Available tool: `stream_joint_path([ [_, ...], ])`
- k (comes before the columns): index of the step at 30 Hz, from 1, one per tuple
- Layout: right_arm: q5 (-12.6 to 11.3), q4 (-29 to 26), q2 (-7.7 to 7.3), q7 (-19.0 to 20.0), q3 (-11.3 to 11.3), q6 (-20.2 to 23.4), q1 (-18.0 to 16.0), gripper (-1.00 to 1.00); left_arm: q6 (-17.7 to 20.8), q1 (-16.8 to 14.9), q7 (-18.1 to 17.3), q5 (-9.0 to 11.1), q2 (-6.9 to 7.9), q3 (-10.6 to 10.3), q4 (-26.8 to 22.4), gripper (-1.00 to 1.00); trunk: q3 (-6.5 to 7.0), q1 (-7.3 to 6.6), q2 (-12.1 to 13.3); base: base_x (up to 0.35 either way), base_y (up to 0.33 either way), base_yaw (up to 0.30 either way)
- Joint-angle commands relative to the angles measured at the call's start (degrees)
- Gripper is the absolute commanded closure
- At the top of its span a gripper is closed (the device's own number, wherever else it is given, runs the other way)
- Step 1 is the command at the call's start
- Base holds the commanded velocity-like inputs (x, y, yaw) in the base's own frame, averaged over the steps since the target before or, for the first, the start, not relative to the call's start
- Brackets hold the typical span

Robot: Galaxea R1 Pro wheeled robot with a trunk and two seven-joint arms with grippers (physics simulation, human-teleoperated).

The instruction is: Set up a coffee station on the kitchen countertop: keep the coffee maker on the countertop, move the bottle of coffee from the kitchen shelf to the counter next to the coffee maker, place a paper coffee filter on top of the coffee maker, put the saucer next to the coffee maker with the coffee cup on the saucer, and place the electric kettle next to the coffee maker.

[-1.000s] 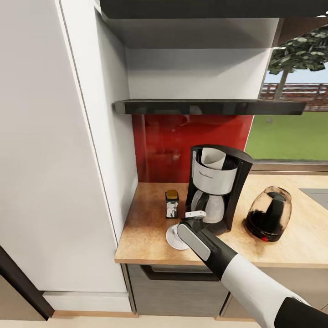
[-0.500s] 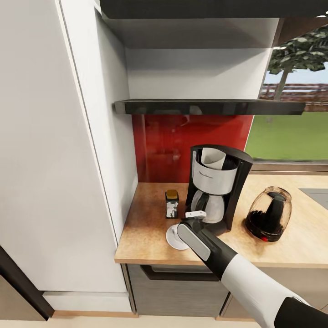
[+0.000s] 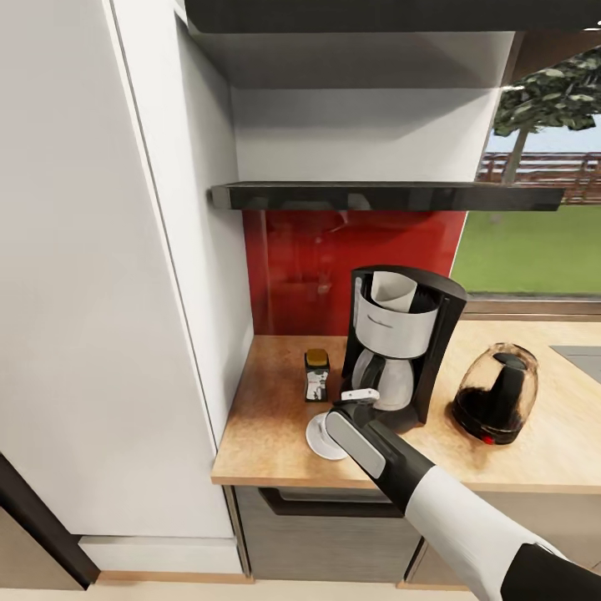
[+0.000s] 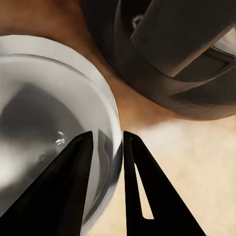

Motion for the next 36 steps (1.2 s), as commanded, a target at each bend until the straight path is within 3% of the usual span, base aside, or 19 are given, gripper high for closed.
stream_joint_path([
  [1, -0.39, 0.02, 0.00, -0.32, 0.14, 0.20, -0.09, 1.00, -0.24, -0.02, 0.18, -0.61, -0.01, 0.36, 0.02, -1.00, -0.10, 0.03, -0.11, 0.000, 0.000, 0.000],
  [36, -0.40, 0.13, -0.06, -0.22, 0.14, 0.19, -0.09, 1.00, -0.24, -0.02, 0.18, -0.61, -0.01, 0.36, 0.02, -1.00, -0.10, 0.03, -0.11, 0.011, 0.016, 0.000],
])
